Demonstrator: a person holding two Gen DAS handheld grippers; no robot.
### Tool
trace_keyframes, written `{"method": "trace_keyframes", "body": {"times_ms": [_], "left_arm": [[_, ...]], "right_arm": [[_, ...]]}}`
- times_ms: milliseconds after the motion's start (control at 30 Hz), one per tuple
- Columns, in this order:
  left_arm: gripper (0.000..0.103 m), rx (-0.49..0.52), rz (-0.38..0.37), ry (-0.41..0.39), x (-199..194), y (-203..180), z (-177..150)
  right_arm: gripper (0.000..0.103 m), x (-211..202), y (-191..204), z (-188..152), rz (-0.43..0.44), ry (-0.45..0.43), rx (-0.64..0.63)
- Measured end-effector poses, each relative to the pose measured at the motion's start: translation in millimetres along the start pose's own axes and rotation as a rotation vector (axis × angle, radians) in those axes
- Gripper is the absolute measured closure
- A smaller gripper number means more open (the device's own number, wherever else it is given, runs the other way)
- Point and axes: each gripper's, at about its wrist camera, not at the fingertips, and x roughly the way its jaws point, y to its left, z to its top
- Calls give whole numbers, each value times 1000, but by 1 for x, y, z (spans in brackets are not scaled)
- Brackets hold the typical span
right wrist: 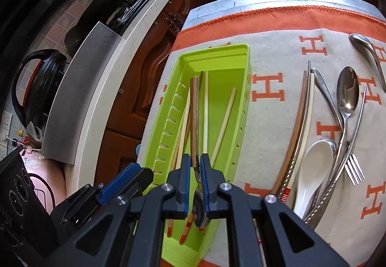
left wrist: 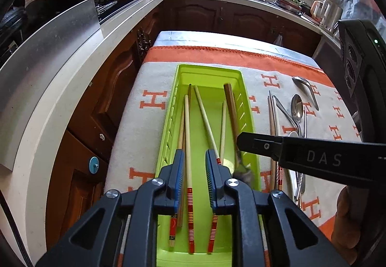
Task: Organize utensils
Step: 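Lower both held chopsticks into the green tray and open both tools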
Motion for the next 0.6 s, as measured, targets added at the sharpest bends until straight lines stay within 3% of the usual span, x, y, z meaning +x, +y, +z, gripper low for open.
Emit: {"method": "trace_keyframes", "body": {"times_ms": [200, 600], "left_arm": [[62, 2, 17, -14, -5, 1, -1], [55, -10, 28, -12, -11, 0, 0]], "right_arm": [[93, -3, 8, -2, -8, -13, -45], [93, -16, 3, -9, -46, -40, -96]]}}
